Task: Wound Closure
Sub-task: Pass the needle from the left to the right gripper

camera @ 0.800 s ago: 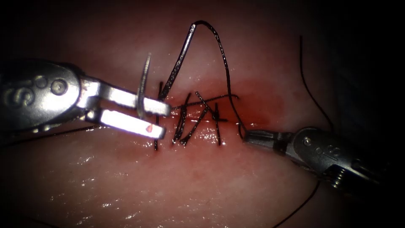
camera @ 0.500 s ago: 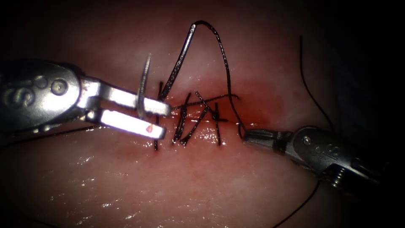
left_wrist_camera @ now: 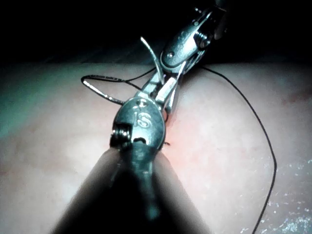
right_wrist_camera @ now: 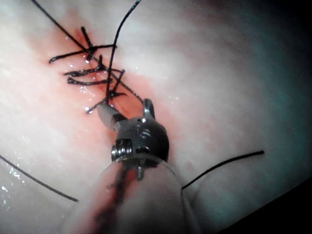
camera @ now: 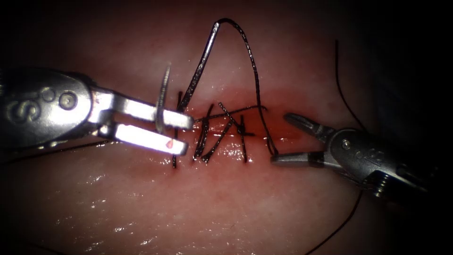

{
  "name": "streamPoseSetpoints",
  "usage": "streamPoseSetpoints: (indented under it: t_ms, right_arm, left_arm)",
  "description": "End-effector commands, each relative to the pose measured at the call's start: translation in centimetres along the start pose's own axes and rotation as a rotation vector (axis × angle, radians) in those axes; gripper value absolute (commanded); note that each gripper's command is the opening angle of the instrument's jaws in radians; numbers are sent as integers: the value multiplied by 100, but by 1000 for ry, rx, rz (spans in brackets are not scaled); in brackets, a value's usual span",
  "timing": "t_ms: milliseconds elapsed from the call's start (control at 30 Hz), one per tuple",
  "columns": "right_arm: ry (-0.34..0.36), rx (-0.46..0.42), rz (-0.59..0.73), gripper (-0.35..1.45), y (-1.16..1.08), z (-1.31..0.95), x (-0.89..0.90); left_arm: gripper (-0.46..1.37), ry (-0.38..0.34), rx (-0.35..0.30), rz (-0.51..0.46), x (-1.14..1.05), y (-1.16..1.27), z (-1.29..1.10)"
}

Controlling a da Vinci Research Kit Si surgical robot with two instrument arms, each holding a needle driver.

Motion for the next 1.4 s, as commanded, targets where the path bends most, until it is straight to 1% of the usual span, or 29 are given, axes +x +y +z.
streamPoseSetpoints:
  t_ms: [33,200,367,467,533,600,667,733,767,800,833,900,1000,1033,1067,1167,1233,1333,1400]
  right_arm:
    - [6,-2,-1,112,5,-7,3]
    - [14,-16,6,110,16,-24,8]
    - [7,-31,19,111,18,-37,9]
    - [3,-33,27,123,17,-45,13]
    - [7,-27,77,123,14,-50,17]
    - [6,-27,116,118,10,-54,19]
    - [9,-3,159,112,5,-57,22]
    - [17,40,189,102,1,-60,25]
    - [26,58,249,85,-3,-62,27]
    - [29,58,255,84,-3,-62,28]
    - [41,67,280,83,-6,-64,29]
    - [46,74,312,83,-8,-66,33]
    - [58,76,331,94,-8,-69,39]
    - [74,78,360,104,-8,-72,43]
    - [82,79,368,107,-8,-73,46]
    - [97,82,404,108,-9,-76,51]
    - [109,88,456,109,-11,-78,56]
    - [114,93,494,108,-12,-80,59]
    - [127,102,550,110,-14,-81,62]
  left_arm:
    - [-35,-4,6,14,0,-2,1]
    - [-35,-13,25,45,-5,-1,5]
    - [-35,-22,42,74,-14,2,13]
    - [-35,-31,51,125,-24,6,23]
    - [-35,-36,58,142,-31,9,28]
    - [-35,-38,58,161,-38,12,33]
    - [-35,-40,59,171,-43,14,36]
    - [-35,-42,61,186,-47,15,38]
    - [-35,-46,63,208,-52,16,41]
    - [-35,-47,63,215,-53,16,42]
    - [-35,-53,68,248,-58,18,45]
    - [-35,-58,76,266,-65,20,49]
    - [-35,-67,85,298,-75,24,57]
    - [-35,-77,89,333,-82,27,63]
    - [-35,-77,94,342,-86,28,66]
    - [-35,-83,100,360,-93,31,72]
    - [-35,-79,112,382,-99,33,78]
    - [-35,-73,121,403,-102,35,83]
    - [-35,-61,135,406,-105,35,88]
